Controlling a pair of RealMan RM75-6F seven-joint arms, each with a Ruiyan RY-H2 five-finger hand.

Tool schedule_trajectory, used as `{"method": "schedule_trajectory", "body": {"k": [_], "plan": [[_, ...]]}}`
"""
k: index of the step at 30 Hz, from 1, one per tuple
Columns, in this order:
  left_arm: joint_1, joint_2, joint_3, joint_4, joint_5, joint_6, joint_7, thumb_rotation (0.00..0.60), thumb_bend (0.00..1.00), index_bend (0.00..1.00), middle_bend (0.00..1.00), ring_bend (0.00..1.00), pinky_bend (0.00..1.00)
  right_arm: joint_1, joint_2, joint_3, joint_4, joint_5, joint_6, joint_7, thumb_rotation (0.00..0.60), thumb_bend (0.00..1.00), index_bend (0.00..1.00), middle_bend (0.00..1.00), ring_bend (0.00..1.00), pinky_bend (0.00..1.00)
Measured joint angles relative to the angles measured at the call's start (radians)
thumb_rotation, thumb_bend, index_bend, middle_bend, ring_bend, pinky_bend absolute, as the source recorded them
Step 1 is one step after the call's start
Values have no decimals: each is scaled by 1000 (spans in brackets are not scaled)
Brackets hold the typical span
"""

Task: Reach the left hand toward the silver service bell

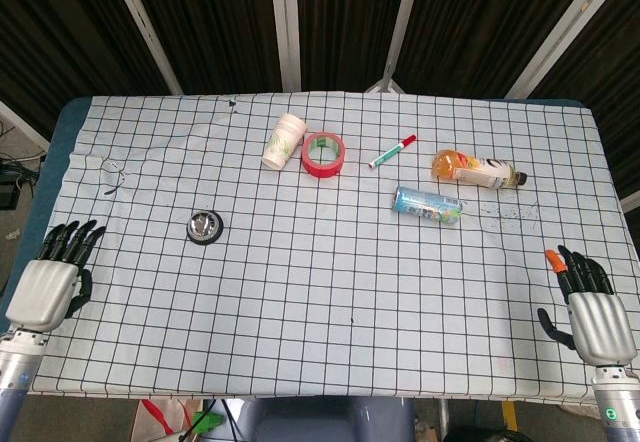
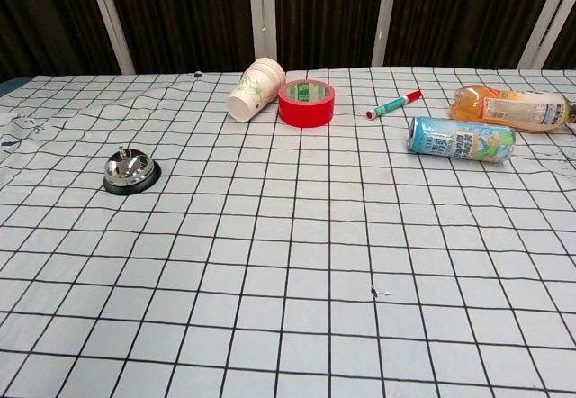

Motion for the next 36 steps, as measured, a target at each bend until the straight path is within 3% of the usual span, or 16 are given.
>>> {"method": "schedule_trajectory", "body": {"k": [6, 13, 24, 36], "plan": [[-103, -48, -33, 34, -41, -139, 28, 600, 1000, 86, 41, 0, 47, 4, -2, 1, 1, 8, -11, -6, 600, 389, 87, 5, 19, 95], [-232, -176, -77, 170, -91, -273, 37, 600, 1000, 87, 41, 0, 47, 4, -1, 3, 4, 10, -10, -1, 600, 390, 88, 5, 19, 95], [-359, -389, -101, 443, -99, -353, -66, 600, 1000, 89, 42, 0, 47, 6, 3, 7, 11, 22, -18, 14, 600, 390, 88, 5, 19, 95], [-454, -574, -74, 670, -92, -418, -136, 600, 1000, 87, 42, 0, 47, 1, 15, 9, 14, 18, -8, 48, 600, 389, 87, 5, 19, 95]]}}
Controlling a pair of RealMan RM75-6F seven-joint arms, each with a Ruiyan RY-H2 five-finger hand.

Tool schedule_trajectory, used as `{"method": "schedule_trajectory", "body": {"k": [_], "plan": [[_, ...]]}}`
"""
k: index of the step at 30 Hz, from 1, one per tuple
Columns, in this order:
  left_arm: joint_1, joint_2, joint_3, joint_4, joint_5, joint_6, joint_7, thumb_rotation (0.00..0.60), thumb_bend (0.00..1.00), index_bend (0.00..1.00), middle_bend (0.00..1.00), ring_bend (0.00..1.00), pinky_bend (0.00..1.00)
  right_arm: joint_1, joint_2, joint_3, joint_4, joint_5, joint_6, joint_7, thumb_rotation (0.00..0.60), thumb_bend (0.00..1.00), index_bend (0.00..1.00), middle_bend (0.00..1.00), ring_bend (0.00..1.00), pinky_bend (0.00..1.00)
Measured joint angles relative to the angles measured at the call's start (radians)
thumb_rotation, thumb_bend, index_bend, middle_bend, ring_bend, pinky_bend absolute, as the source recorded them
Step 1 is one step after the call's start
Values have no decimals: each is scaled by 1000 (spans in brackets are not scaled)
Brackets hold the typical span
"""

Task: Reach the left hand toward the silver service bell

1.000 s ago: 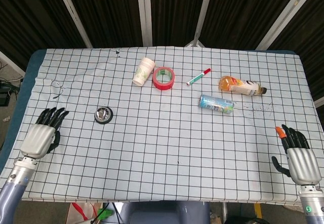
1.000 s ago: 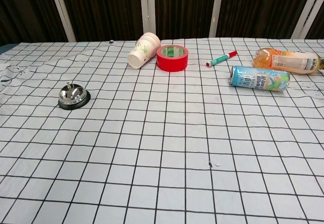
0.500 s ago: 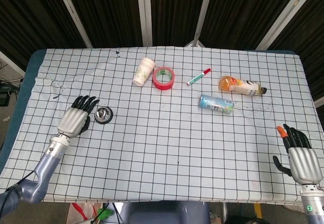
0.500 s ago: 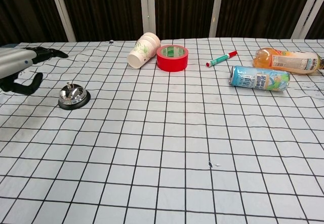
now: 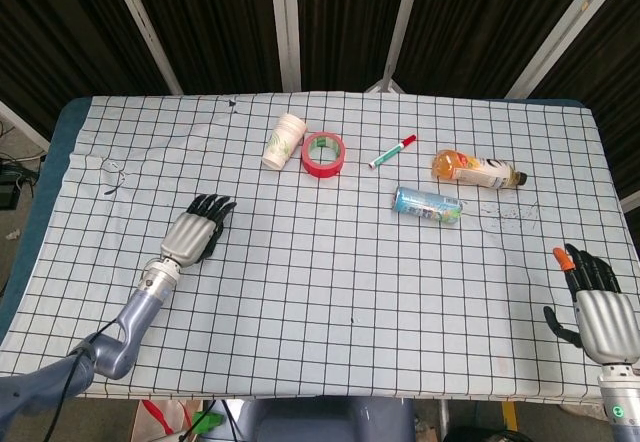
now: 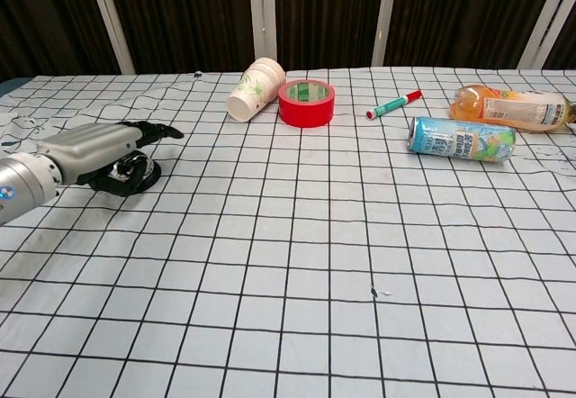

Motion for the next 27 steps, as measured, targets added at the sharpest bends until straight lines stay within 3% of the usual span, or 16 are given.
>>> {"method": "schedule_trajectory", "body": {"k": [10, 15, 21, 27], "plan": [[-4, -41, 31, 79, -21, -37, 4, 600, 1000, 83, 41, 0, 47, -5, 8, -3, -1, -12, 10, 19, 600, 389, 87, 5, 19, 95], [-7, -28, 25, 55, -12, 7, 0, 600, 1000, 81, 40, 0, 47, -4, 8, -4, -2, -17, 9, 18, 600, 389, 87, 5, 19, 95], [6, 53, 7, -102, 15, 120, 25, 600, 1000, 79, 47, 0, 47, 0, 6, -5, -1, -15, 2, 13, 600, 389, 88, 5, 20, 95], [66, 223, 3, -400, 16, 224, 138, 600, 1000, 68, 50, 0, 47, 1, 4, -6, -5, -17, 1, 6, 600, 389, 88, 5, 19, 95]]}}
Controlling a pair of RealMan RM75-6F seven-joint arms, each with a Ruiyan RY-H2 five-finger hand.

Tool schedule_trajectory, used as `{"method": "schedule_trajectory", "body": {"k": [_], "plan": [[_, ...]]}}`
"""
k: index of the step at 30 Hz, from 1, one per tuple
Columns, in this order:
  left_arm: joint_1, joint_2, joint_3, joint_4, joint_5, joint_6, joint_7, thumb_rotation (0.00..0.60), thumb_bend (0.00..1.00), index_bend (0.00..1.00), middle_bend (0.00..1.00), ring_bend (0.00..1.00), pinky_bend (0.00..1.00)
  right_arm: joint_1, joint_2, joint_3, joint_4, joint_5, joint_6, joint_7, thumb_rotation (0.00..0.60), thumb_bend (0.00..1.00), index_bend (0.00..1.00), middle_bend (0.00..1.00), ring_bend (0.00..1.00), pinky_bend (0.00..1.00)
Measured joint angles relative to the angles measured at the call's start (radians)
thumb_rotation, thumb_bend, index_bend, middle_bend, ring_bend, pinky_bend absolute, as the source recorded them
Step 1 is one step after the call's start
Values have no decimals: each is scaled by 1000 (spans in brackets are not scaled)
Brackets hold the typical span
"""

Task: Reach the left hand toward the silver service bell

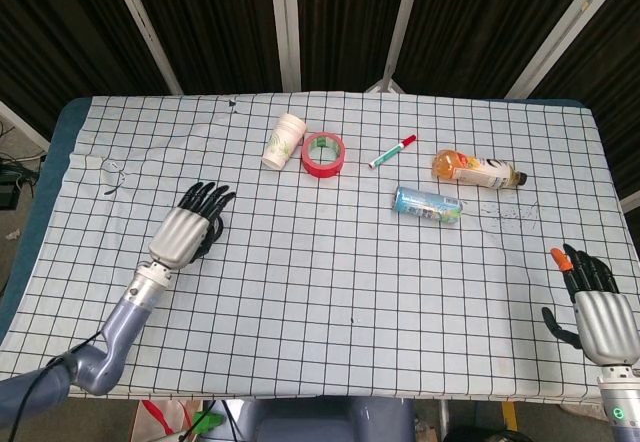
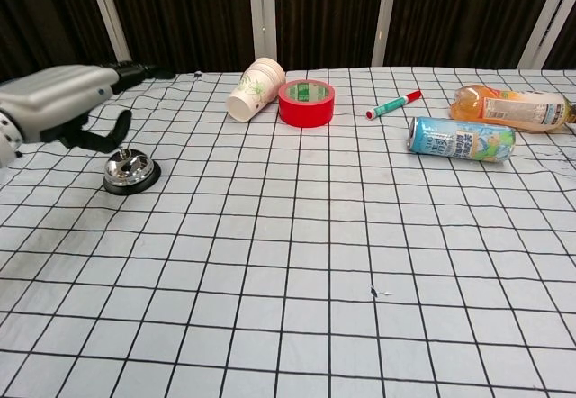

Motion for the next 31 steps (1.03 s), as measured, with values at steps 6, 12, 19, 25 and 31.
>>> {"method": "schedule_trajectory", "body": {"k": [6, 12, 19, 25, 31], "plan": [[140, 234, 46, -289, -37, 111, 177, 600, 1000, 68, 51, 0, 47, 0, -2, -3, -5, -4, 1, -9, 600, 389, 88, 5, 19, 95], [282, 306, 106, -325, -30, 256, 160, 600, 1000, 67, 50, 0, 47, 0, -5, -5, -8, -6, 1, -18, 600, 389, 88, 5, 19, 95], [394, 320, 141, -244, -2, 379, 5, 600, 1000, 57, 50, 0, 47, 1, -6, -6, -10, -7, -2, -24, 600, 390, 89, 5, 19, 95], [420, 329, 141, -233, 29, 417, -23, 600, 1000, 57, 50, 0, 47, 1, -8, -7, -11, -9, -1, -29, 600, 390, 88, 5, 19, 95], [449, 341, 130, -232, 40, 449, -36, 600, 1000, 57, 50, 0, 47, 5, -11, -2, -9, 2, -8, -32, 600, 389, 88, 5, 19, 95]]}}
